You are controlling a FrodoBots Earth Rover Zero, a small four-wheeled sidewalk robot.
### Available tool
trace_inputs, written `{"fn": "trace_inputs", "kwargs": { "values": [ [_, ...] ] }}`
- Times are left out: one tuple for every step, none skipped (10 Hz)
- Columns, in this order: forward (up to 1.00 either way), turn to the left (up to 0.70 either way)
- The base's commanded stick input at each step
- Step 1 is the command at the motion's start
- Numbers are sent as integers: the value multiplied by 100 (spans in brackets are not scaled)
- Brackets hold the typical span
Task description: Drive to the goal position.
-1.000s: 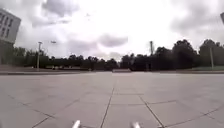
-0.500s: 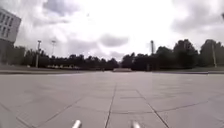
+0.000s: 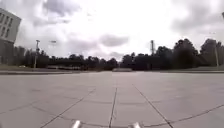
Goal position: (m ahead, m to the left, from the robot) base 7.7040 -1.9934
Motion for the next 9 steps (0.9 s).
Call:
{"fn": "trace_inputs", "kwargs": {
  "values": [
    [70, 0],
    [70, 0],
    [70, 0],
    [70, 0],
    [70, 0],
    [70, 0],
    [70, 0],
    [70, 0],
    [70, 0]
  ]
}}
